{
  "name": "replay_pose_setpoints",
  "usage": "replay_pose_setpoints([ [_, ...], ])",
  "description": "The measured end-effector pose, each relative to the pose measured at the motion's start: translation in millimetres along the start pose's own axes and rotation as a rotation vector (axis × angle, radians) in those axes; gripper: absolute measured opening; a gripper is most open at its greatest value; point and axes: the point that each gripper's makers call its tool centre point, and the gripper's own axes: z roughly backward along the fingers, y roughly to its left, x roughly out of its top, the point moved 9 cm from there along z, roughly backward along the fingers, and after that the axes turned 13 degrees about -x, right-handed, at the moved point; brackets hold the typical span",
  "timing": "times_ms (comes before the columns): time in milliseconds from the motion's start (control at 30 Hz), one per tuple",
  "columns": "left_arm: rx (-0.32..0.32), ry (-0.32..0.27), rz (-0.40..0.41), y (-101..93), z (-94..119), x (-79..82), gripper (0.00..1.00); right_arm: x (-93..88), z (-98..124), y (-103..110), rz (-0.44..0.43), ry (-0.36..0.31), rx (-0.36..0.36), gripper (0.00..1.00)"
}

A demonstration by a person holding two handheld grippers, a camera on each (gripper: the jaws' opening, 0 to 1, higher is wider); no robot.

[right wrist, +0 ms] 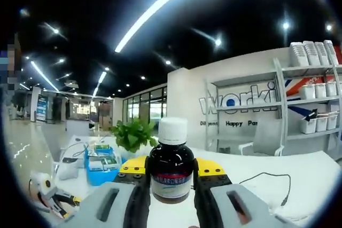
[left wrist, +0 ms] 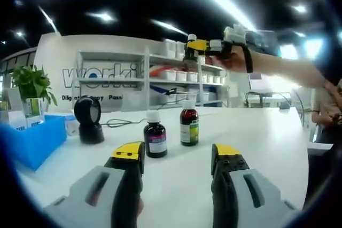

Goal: Rotate the medicine bottle to make it face forward pick up the medicine bottle inspect the drug traceability code place the medicine on the table

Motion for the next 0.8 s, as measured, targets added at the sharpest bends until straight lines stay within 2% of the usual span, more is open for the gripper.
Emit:
replay_pose_setpoints([
  [167, 0.001, 0.0, 0.0, 1.6, 0.9, -0.7, 0.41, 19.1, -26.3, 5.4, 0.009, 0.001, 0.036, 0.26],
  [300, -0.002, -0.002, 0.002, 1.9, 1.3, -0.9, 0.41, 19.5, -46.9, 19.2, 0.046, 0.021, 0.059, 0.26],
  [400, -0.006, -0.003, 0.003, 1.8, 1.4, -1.0, 0.41, 15.4, -60.3, 30.4, 0.036, 0.027, 0.076, 0.26],
  [600, -0.005, -0.005, 0.002, 1.9, 2.0, -1.0, 0.41, -7.1, -84.5, 51.2, 0.036, 0.061, 0.112, 0.26],
  [800, -0.013, -0.004, 0.001, 0.2, 1.6, -1.1, 0.41, -42.6, -101.6, 70.4, 0.044, 0.13, 0.133, 0.26],
])
